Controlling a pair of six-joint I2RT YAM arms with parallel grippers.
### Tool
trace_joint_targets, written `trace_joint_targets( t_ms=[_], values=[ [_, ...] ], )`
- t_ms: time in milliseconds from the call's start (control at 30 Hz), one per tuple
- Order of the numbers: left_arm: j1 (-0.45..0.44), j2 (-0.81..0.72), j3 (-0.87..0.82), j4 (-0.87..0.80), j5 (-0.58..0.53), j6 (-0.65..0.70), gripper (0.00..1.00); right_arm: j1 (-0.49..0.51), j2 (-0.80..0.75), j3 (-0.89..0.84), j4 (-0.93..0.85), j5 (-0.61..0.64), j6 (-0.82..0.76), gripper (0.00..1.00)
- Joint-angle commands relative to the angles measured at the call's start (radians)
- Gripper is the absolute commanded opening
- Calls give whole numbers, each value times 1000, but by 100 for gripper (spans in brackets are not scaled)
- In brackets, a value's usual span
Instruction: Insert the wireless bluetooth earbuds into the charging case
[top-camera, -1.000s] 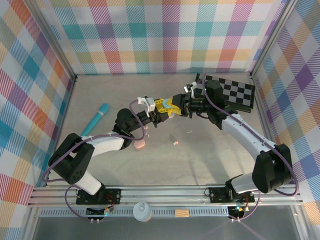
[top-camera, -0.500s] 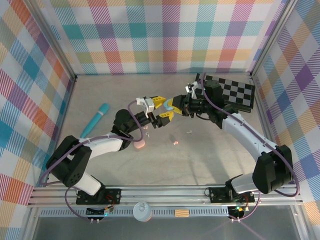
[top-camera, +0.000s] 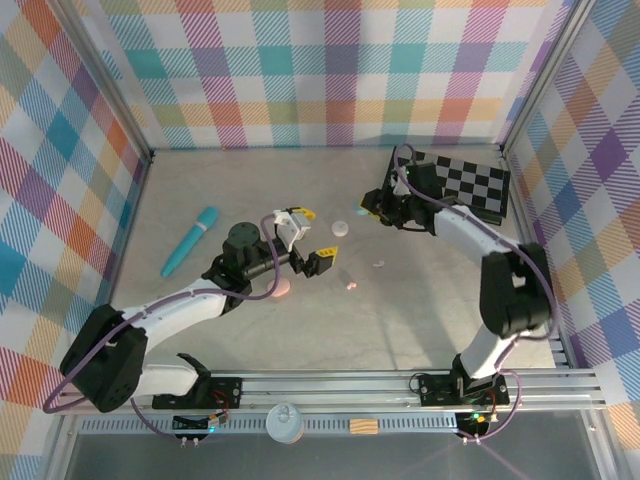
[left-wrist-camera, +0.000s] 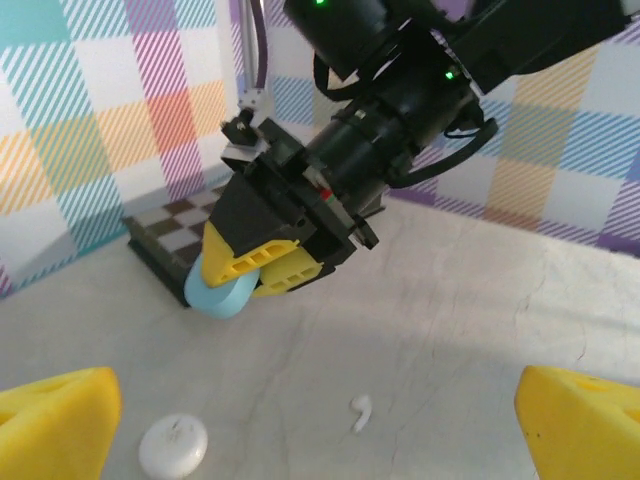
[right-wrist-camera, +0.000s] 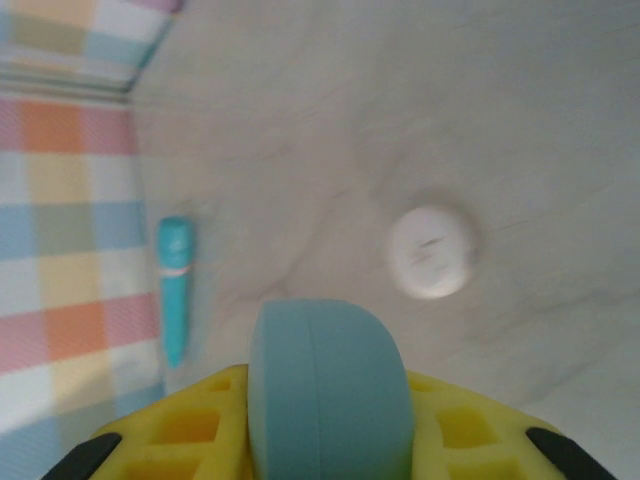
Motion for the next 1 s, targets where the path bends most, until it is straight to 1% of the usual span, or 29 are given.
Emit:
trace_joint_targets(
  t_ms=[0,167,267,367,433,500,600,700,833,900,967],
  values=[
    [-16,-28,5,-160,-59,45,100,-24,108,87,-50,52,-76,19],
    [-17,-14,-2,-127,-68,1,100,-45,269,159,-71,58,-83,19],
    [-17,-5,-2,-121,-77,-21,100,-56,330,181,-74,61,-86,20],
    [-17,-5,-13,-109,-145,-53,100,-69,352,183,-72,59,-89,24],
    [-17,-8,-17,-111,-203,-65,100,-77,344,178,-80,67,-100,30],
    [-13,0,-14,-134,-236,-64,100,-89,319,173,-98,89,-124,39],
    [-4,18,-11,-152,-263,-76,100,-97,254,168,-145,140,-187,52],
    [8,36,7,-203,-272,-100,100,-99,183,162,-215,205,-270,64],
    [27,50,13,-222,-289,-148,100,-97,88,130,-269,241,-360,74],
    [44,51,7,-203,-297,-195,100,-88,59,128,-296,236,-417,77],
    [53,44,-1,-181,-324,-233,100,-63,62,156,-342,239,-490,78]
  ],
)
